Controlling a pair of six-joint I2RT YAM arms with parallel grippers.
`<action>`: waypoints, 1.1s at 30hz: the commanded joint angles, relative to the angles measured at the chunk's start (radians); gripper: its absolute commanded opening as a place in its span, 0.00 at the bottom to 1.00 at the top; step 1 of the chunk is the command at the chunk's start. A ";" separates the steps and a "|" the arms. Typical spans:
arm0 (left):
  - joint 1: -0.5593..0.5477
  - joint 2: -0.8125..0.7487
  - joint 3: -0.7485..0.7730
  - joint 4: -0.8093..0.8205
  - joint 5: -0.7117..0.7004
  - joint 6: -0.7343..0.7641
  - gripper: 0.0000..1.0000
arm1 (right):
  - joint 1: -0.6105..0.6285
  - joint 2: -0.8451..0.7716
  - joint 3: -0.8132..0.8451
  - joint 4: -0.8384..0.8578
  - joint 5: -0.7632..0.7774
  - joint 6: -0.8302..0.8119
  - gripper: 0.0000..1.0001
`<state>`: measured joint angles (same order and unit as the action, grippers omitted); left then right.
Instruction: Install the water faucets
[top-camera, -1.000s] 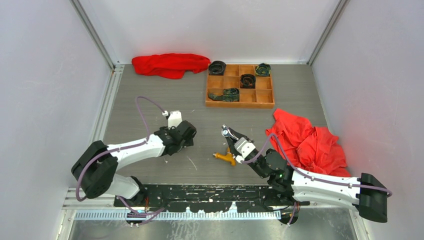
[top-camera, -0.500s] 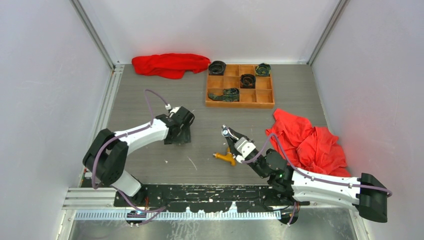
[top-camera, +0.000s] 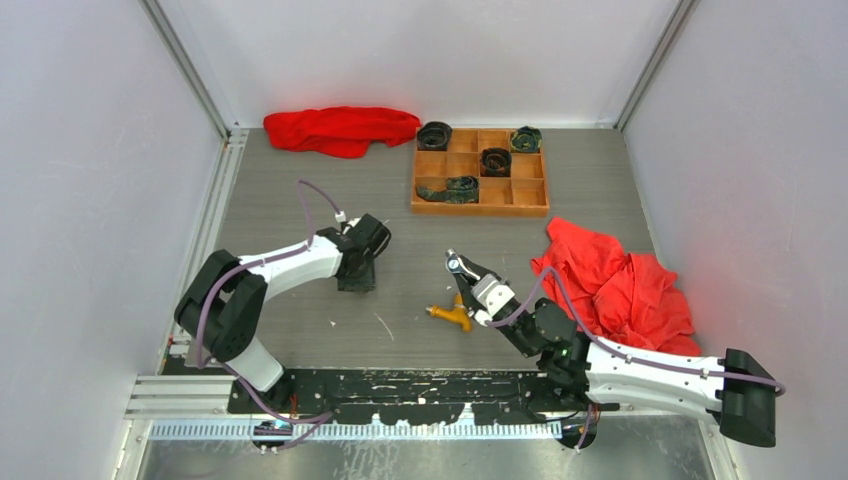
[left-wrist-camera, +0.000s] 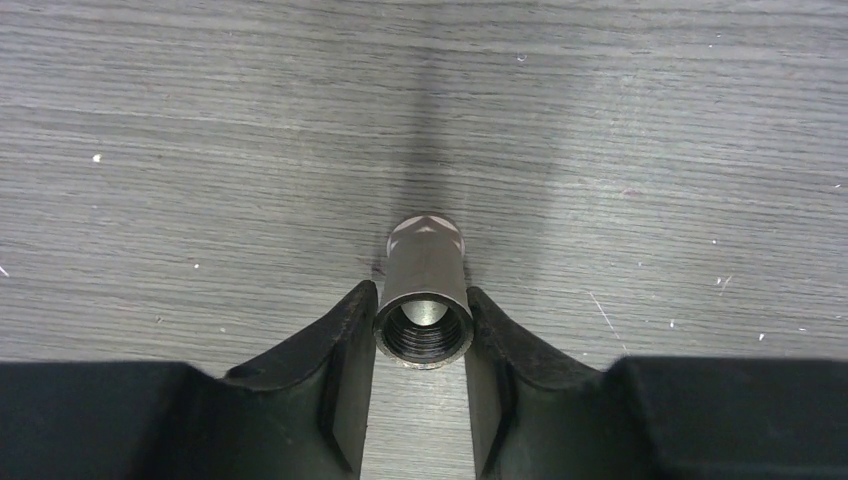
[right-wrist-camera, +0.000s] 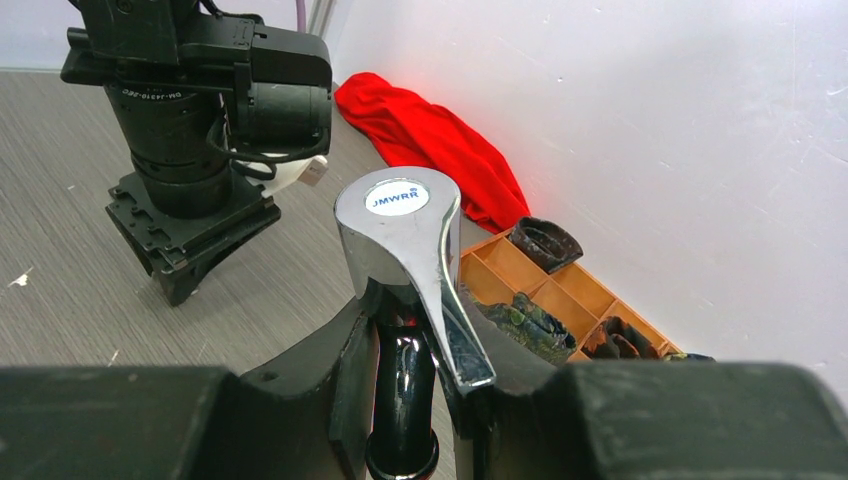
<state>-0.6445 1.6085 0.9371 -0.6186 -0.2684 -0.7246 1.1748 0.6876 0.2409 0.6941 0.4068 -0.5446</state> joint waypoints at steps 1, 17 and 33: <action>0.014 -0.011 0.033 0.028 0.030 0.016 0.33 | -0.001 0.003 0.011 0.070 0.010 0.012 0.00; 0.125 -0.282 0.080 -0.002 0.411 0.166 0.00 | -0.001 -0.084 0.028 -0.021 -0.323 -0.065 0.00; 0.332 -0.451 0.193 -0.073 1.492 -0.119 0.00 | 0.041 0.021 0.154 -0.177 -0.392 -0.712 0.00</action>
<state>-0.3141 1.1572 1.1309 -0.7509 0.9154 -0.7055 1.1801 0.6678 0.3370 0.4126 -0.0296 -1.0031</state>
